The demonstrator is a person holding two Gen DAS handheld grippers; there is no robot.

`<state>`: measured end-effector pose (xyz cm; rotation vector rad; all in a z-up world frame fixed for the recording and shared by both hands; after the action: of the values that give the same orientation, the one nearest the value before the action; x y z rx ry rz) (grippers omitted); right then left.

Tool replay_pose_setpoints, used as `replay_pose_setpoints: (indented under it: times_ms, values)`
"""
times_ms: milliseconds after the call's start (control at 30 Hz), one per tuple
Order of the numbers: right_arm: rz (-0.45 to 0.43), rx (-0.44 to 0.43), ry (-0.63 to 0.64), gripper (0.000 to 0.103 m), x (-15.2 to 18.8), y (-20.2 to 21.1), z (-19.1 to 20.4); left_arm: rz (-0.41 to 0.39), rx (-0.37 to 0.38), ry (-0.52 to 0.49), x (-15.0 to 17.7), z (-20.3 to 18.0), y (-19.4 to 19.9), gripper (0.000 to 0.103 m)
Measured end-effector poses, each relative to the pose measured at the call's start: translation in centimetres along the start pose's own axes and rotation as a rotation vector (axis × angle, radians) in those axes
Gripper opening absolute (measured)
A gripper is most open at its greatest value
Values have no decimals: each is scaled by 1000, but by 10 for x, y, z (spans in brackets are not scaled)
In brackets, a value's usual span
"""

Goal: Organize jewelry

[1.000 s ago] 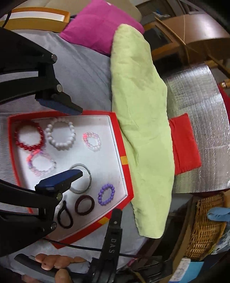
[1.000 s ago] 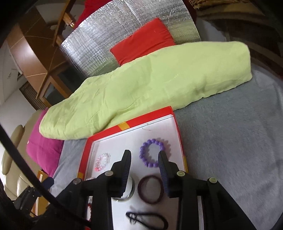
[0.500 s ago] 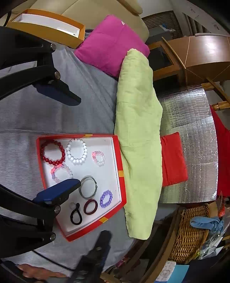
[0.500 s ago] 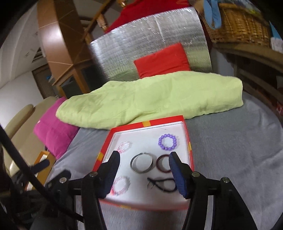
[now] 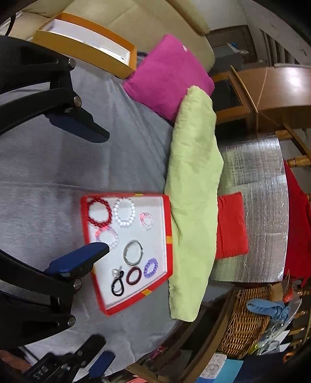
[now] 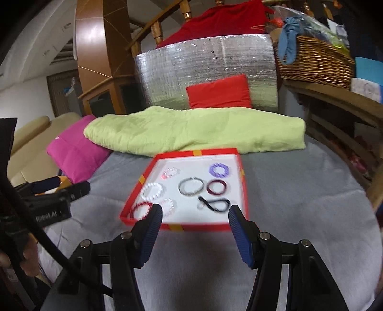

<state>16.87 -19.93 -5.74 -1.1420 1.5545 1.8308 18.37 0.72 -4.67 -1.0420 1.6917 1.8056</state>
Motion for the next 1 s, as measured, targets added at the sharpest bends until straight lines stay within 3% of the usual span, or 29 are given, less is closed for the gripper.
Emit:
replay_pose_setpoints:
  times_ms: [167,433,600,1000]
  values:
    - [38,54,17,62,2,41,5,19,-15,12,13,12,34,85]
    - [27,58,21,65,-18,120,24,-85,-33,27,8,34,124,85]
    - [-1,40,58,65,-22,160,46,-103,-30,52,8,43,162,86]
    - [18,56,88,66,-10,183,69,-119,-49,34,21,46,192,86]
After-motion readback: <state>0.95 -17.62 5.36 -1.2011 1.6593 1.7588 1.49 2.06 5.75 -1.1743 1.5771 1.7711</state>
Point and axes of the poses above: each gripper's, at about its wrist camera, not at the fingertips, and y roughly against the way its jaws point, z to its left, x to its underside, the point moved 6 cm from there along -y, roughly the way its jaws point, and after that the axes turned 10 degrees about y, right-handed, at the moved point
